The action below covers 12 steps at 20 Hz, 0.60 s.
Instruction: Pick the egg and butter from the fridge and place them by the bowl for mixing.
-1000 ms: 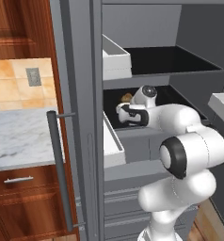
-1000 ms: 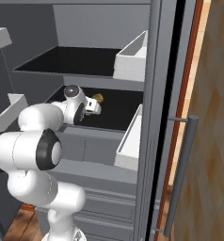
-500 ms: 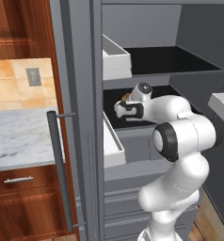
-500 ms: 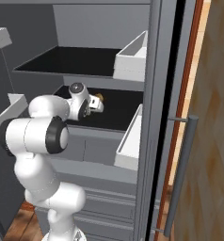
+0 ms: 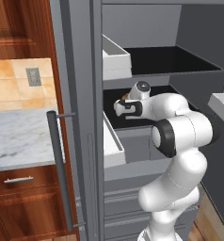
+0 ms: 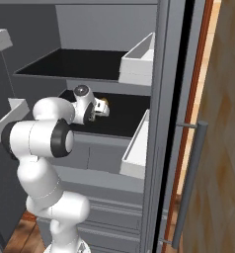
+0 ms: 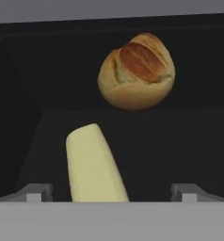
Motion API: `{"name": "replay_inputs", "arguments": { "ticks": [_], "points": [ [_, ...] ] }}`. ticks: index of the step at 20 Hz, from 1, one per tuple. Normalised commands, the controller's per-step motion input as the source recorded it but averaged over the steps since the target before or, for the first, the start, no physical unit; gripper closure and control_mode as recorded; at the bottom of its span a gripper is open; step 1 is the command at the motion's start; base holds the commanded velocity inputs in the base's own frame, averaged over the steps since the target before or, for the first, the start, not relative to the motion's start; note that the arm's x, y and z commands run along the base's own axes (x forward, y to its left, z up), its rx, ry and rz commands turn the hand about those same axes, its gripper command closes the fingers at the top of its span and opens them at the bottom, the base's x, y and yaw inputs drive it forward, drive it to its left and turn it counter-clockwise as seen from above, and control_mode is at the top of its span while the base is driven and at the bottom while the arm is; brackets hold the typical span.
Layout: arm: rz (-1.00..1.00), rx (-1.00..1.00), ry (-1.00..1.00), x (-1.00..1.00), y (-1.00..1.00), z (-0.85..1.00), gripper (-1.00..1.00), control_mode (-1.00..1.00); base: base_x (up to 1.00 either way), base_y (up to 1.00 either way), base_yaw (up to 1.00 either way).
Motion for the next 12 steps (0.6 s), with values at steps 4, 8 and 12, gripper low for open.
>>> {"name": "replay_inputs", "arguments": {
  "ticks": [4,8,12],
  "points": [
    [0.0,-0.02,0.0,-0.16,0.02,-0.45,1.0,-1.0,0.0,0.0,0.0],
    [0.0,0.0,0.0,-0.04,0.0,-0.39,1.0,-1.0,0.0,0.0,0.0],
    [0.0,0.0,0.03,-0.41,-0.02,-0.27,1.0,-1.0,0.0,0.0,0.0]
  ]
}}
